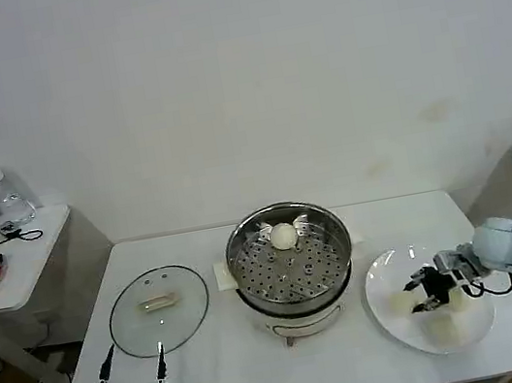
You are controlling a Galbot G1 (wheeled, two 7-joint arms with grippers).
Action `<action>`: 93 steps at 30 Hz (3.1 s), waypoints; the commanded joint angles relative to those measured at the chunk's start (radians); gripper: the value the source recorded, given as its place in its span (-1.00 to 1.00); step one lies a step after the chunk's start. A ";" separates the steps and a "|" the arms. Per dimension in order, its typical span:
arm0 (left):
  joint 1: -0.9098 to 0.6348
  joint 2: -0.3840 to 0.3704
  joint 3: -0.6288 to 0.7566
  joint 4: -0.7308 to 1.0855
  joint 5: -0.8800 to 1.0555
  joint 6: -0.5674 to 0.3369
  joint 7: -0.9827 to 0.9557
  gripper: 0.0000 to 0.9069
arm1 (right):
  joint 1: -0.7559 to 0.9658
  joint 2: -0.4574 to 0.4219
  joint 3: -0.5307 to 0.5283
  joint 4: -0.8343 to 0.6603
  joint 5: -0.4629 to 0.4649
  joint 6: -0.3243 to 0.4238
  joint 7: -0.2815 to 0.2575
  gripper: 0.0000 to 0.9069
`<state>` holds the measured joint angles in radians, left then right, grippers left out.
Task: Take steamed baozi put them in steamer then cover it.
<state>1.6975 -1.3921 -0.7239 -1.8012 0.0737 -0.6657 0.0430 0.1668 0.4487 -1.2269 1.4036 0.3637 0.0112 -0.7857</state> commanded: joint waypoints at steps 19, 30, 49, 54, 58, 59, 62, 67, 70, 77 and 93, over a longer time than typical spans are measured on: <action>-0.011 0.016 0.003 0.013 -0.017 -0.016 -0.001 1.00 | 0.948 0.206 -0.580 0.266 0.490 -0.080 -0.009 0.09; -0.025 0.008 -0.006 0.030 -0.029 -0.020 -0.003 1.00 | 0.702 0.517 -0.497 0.155 0.605 -0.213 0.107 0.09; -0.036 0.008 -0.010 0.025 -0.038 -0.017 0.000 1.00 | 0.480 0.696 -0.417 -0.038 0.667 -0.287 0.213 0.09; -0.037 0.010 -0.010 0.028 -0.038 -0.017 0.000 1.00 | 0.465 0.701 -0.413 -0.048 0.669 -0.290 0.225 0.09; -0.036 0.012 -0.009 0.028 -0.039 -0.018 0.000 1.00 | 0.453 0.716 -0.397 -0.064 0.675 -0.289 0.230 0.09; -0.035 0.012 -0.008 0.029 -0.039 -0.018 0.000 1.00 | 0.452 0.721 -0.395 -0.070 0.678 -0.290 0.232 0.09; -0.033 0.013 -0.008 0.029 -0.039 -0.018 0.000 1.00 | 0.451 0.736 -0.394 -0.087 0.670 -0.293 0.230 0.11; -0.031 0.009 -0.008 0.028 -0.038 -0.020 0.000 1.00 | 0.448 0.731 -0.398 -0.081 0.670 -0.296 0.230 0.33; -0.030 0.007 -0.008 0.028 -0.038 -0.021 0.000 1.00 | 0.446 0.722 -0.397 -0.066 0.662 -0.300 0.229 0.87; -0.025 0.004 -0.005 0.024 -0.036 -0.021 0.000 1.00 | 0.462 0.694 -0.382 -0.064 0.655 -0.293 0.228 1.00; -0.030 0.010 0.010 0.022 -0.024 -0.021 0.007 1.00 | 0.759 0.160 -0.391 0.155 0.327 -0.080 -0.197 1.00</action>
<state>1.6692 -1.3831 -0.7153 -1.7791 0.0445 -0.6883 0.0482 0.7650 0.9078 -1.5868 1.4678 0.8945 -0.1986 -0.7326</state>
